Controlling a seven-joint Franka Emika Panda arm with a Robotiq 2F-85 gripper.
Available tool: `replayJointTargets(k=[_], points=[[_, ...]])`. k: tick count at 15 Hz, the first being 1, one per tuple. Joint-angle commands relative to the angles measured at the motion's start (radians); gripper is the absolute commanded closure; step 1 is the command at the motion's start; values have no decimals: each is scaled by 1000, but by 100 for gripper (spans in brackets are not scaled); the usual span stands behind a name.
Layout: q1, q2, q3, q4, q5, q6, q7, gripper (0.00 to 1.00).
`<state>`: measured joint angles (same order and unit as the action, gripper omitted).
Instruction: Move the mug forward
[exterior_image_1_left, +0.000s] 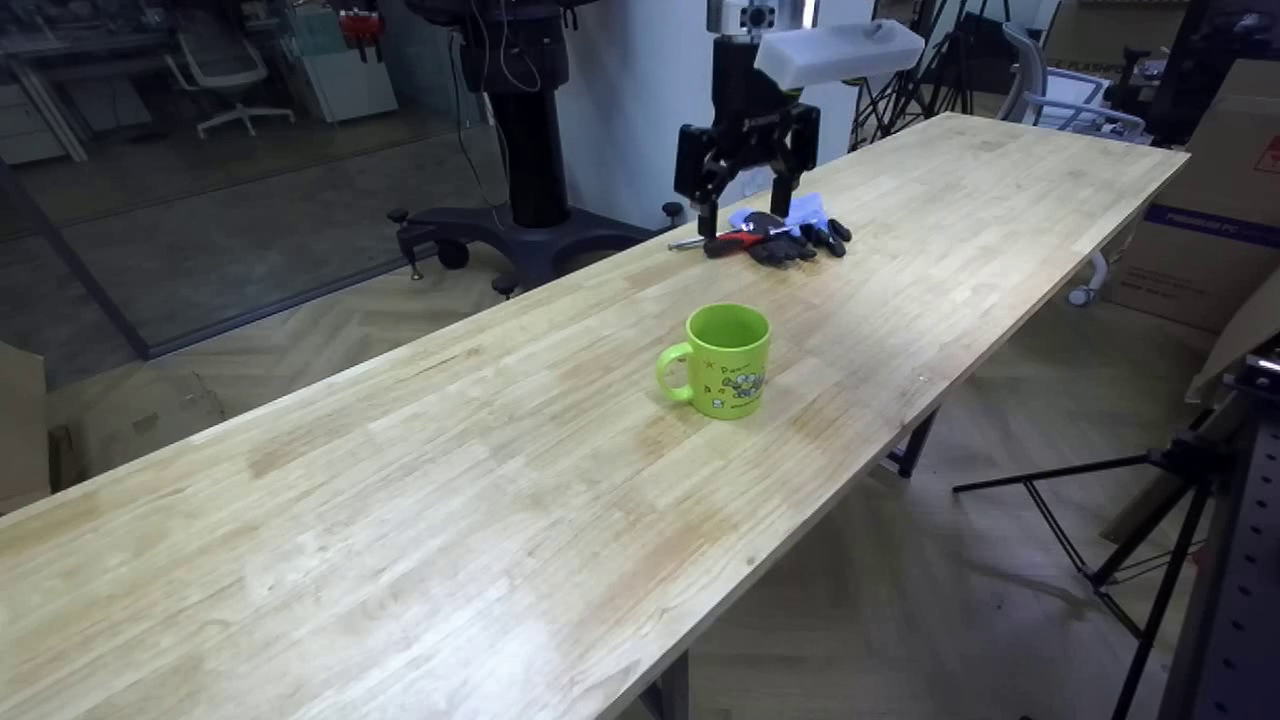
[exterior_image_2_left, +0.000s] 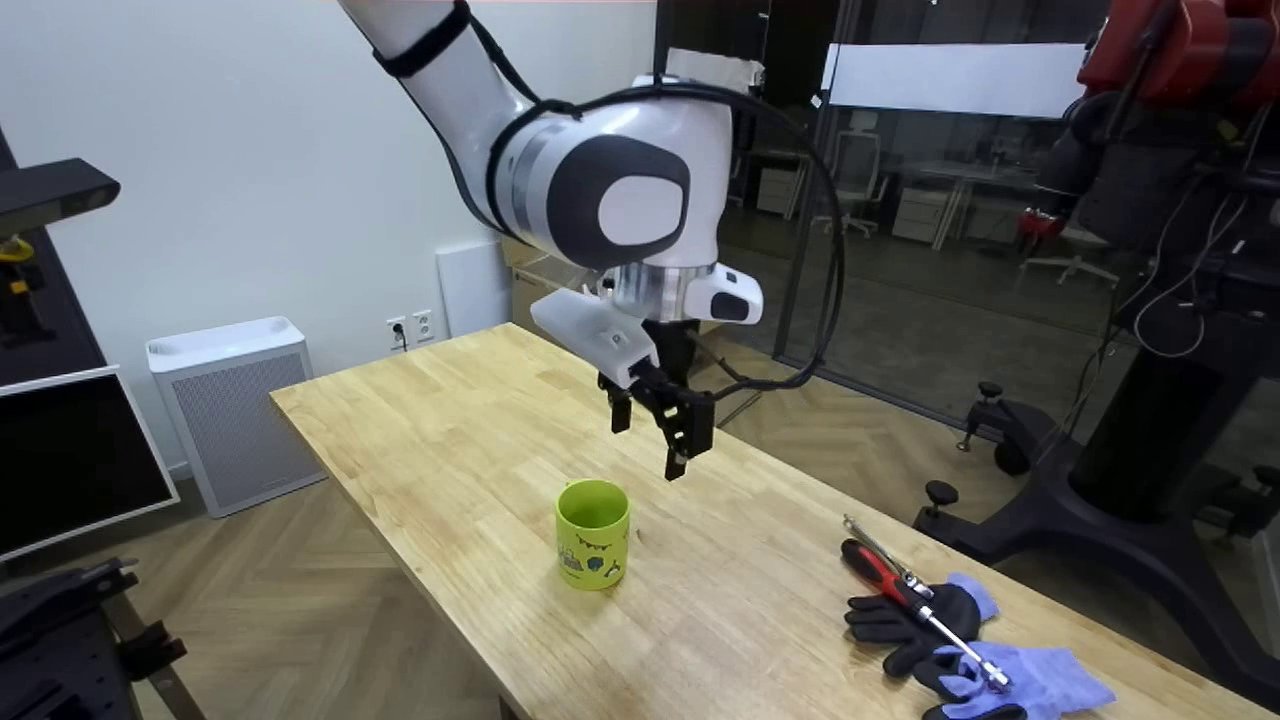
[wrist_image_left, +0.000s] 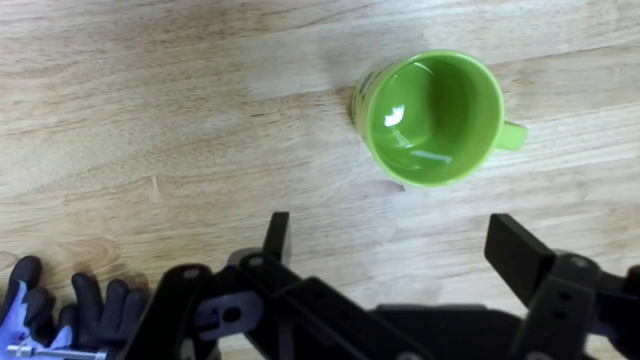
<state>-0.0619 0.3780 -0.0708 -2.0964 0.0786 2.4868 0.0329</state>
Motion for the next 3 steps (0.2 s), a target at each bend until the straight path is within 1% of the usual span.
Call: replayJointTargets(k=[1,2,3], points=[[12,-74,-14,-37,-13,5,76,0],[9,-83,-15,-41,-11,9,79,0],[-4,-40,-1,-5,-2,-2,28,0]])
